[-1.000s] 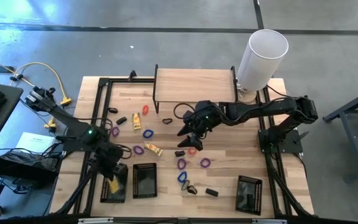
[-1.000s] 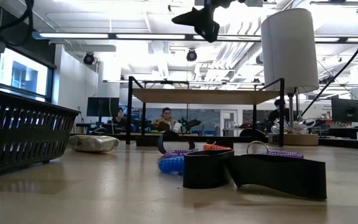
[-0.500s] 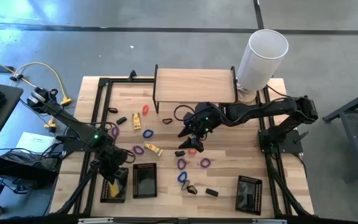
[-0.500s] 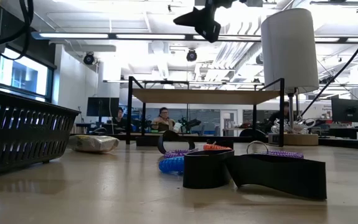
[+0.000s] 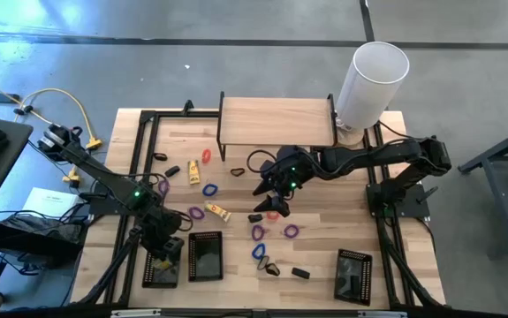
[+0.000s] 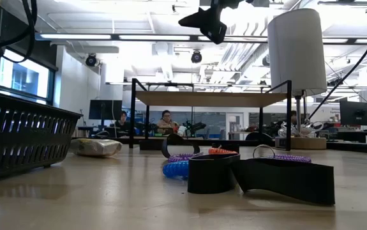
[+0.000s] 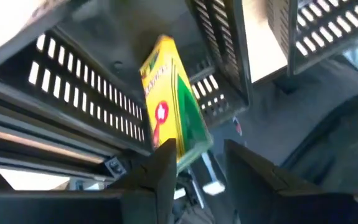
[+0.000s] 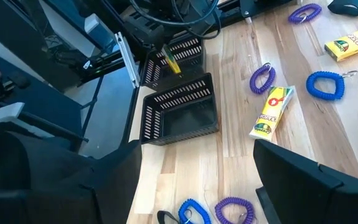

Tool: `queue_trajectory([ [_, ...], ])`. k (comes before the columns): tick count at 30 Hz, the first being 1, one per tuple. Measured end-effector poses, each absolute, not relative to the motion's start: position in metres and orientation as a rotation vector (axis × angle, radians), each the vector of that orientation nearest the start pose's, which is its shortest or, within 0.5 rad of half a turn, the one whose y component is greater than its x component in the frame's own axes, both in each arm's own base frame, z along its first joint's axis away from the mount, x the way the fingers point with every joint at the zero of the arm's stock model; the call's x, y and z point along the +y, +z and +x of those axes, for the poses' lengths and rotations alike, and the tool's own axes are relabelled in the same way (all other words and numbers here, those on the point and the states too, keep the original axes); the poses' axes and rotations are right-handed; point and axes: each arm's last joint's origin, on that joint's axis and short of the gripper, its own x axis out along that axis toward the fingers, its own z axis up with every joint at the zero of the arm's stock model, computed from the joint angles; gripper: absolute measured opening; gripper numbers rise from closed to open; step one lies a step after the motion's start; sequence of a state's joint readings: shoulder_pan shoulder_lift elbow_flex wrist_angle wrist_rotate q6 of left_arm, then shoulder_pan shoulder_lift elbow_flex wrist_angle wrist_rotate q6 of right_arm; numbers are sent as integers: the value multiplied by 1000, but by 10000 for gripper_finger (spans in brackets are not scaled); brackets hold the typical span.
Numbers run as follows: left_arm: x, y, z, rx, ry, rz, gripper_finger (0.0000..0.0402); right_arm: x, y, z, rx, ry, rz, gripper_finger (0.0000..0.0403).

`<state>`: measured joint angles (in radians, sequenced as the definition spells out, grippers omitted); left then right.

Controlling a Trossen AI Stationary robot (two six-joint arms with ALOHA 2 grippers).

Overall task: Pick & Place Office Desk Supplies
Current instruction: Put the crayon box into the left black basket, then put the violet spring key chain into the middle black basket

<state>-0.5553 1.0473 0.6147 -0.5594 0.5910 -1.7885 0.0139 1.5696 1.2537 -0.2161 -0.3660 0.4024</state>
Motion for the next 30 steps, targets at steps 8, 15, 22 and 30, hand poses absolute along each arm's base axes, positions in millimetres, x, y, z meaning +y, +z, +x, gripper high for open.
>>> queue_trajectory([
  [8, -98, 211, 156, 1645, 135, -1493, 127, 15, 300, 353, 595, 263, 477, 298],
  [15, -78, 219, 160, 1529, 80, -1540, 127, 16, 299, 352, 609, 263, 480, 298],
  [22, -57, 228, 162, 1367, 21, -1534, 127, 23, 299, 351, 622, 278, 488, 298],
  [30, -34, 240, 162, 1094, -28, -1438, 127, 26, 298, 351, 634, 271, 518, 298],
])
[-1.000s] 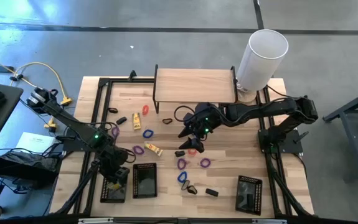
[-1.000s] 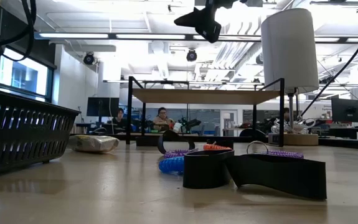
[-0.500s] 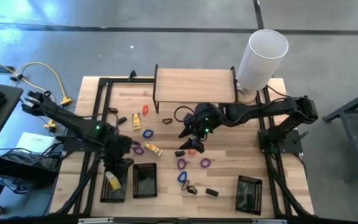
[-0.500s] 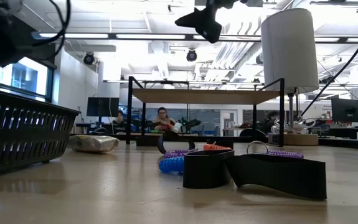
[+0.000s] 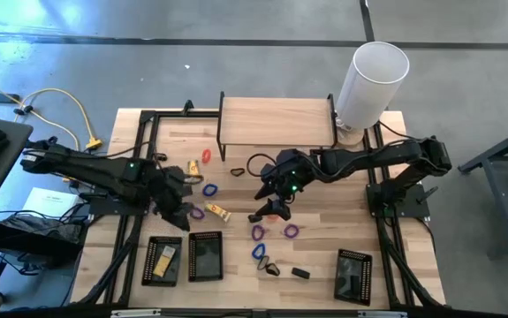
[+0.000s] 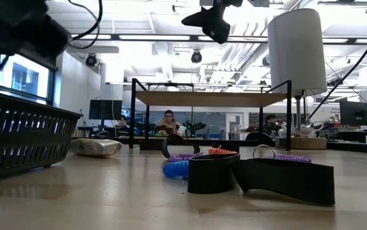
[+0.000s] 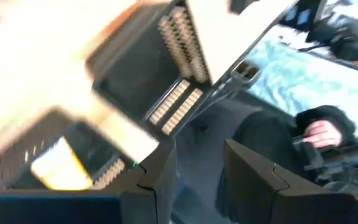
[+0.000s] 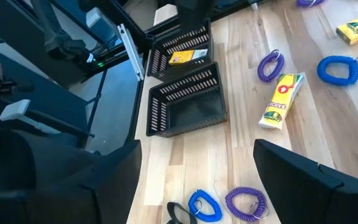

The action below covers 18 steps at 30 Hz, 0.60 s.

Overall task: Pick & Place Office Desk Supplies
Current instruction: Put the violet spring key chain into the middle black basket

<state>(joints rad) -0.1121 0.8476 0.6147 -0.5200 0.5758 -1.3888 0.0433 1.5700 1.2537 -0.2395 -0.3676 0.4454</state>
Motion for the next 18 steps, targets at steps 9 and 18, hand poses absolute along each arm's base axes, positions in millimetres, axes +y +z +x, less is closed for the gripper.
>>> queue_trajectory([
  [9, -15, 255, 165, 669, 56, -1027, 127, 40, 294, 348, 679, 194, 525, 298],
  [18, -11, 251, 178, 557, 195, -861, 127, 42, 303, 338, 657, 46, 565, 298],
])
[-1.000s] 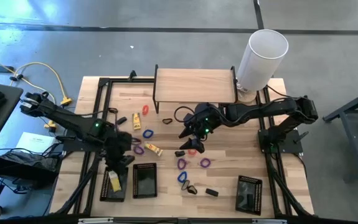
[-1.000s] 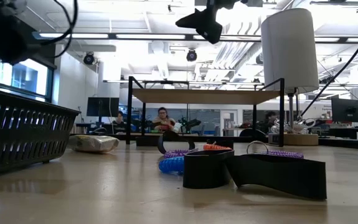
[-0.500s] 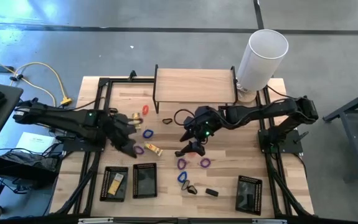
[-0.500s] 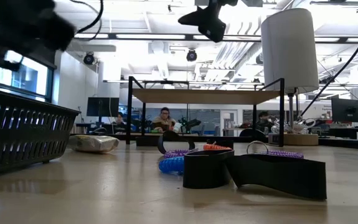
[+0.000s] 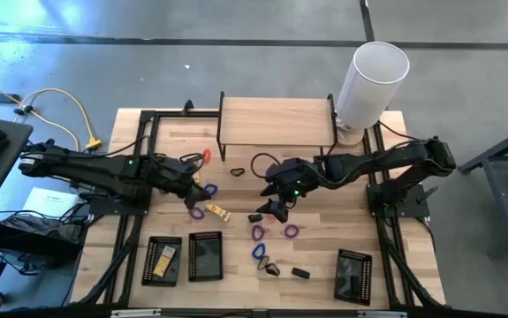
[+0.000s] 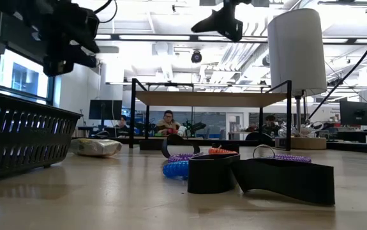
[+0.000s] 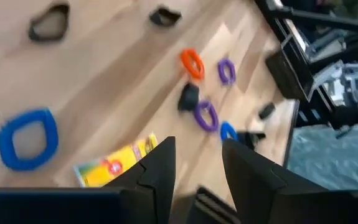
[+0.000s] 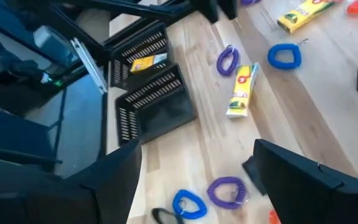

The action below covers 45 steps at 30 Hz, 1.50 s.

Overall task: Pick & Place Office Desk Supplies
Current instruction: Put the violet spring key chain into the middle black basket

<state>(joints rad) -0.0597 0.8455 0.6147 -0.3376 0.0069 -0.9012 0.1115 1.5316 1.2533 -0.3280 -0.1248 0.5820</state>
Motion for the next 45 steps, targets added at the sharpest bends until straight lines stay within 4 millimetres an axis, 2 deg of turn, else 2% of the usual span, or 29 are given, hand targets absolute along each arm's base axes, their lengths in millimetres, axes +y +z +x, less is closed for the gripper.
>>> queue_trajectory([
  [4, -12, 255, 181, 535, 110, -722, 126, 41, 310, 330, 657, 5, 612, 298],
  [7, -17, 256, 178, 569, -13, -611, 120, 47, 316, 321, 651, -45, 617, 298],
  [10, -22, 252, 172, 636, -55, -532, 113, 55, 318, 316, 654, -59, 620, 298],
  [15, -25, 235, 158, 834, 49, -428, 104, 61, 318, 315, 651, -75, 637, 298],
  [19, -22, 228, 150, 908, 169, -337, 103, 61, 318, 315, 652, -82, 657, 298],
  [25, -25, 227, 148, 935, 79, -112, 103, 60, 318, 315, 650, -89, 667, 298],
  [33, -31, 219, 157, 982, -18, 59, 103, 54, 318, 316, 641, -111, 672, 298],
  [45, -38, 178, 188, 1182, -8, 109, 103, 55, 318, 316, 643, -103, 674, 298],
])
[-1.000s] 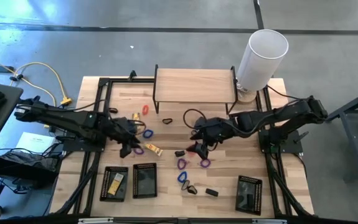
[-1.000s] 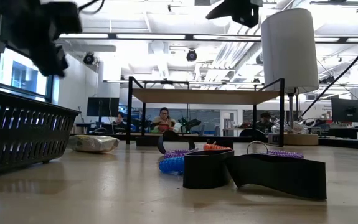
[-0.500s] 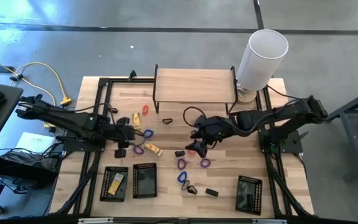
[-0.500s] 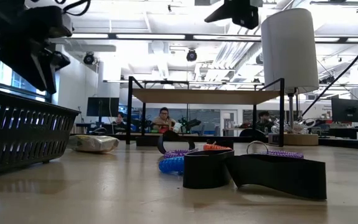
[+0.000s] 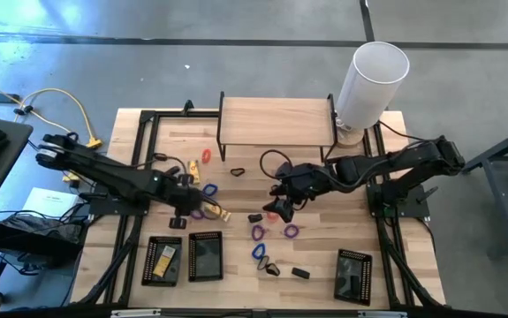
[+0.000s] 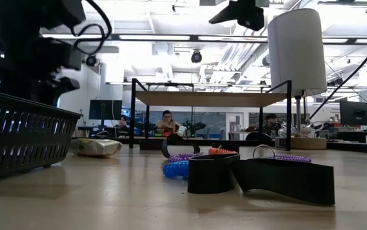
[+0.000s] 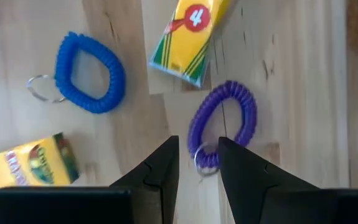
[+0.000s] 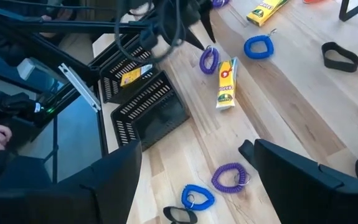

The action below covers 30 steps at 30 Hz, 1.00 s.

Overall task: Pick & Place Office Desk Supplies
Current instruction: Put the violet spring key chain into the middle black basket

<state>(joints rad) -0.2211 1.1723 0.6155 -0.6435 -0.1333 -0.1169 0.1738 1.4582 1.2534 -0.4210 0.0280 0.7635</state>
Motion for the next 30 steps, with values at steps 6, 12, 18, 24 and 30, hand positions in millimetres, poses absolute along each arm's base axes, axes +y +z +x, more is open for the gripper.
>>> queue_trajectory([
  [6, -41, 166, 199, 1197, -17, 126, 103, 55, 318, 316, 645, -101, 669, 298],
  [12, -41, 161, 201, 1232, -14, 133, 103, 55, 317, 316, 653, -99, 653, 298],
  [18, -41, 151, 204, 1279, -38, 182, 103, 55, 317, 316, 653, -93, 641, 298],
  [24, -42, 139, 208, 1342, -37, 197, 103, 55, 317, 315, 656, -91, 640, 298],
  [30, -42, 128, 208, 1408, -52, 232, 99, 55, 317, 315, 657, -90, 640, 298],
])
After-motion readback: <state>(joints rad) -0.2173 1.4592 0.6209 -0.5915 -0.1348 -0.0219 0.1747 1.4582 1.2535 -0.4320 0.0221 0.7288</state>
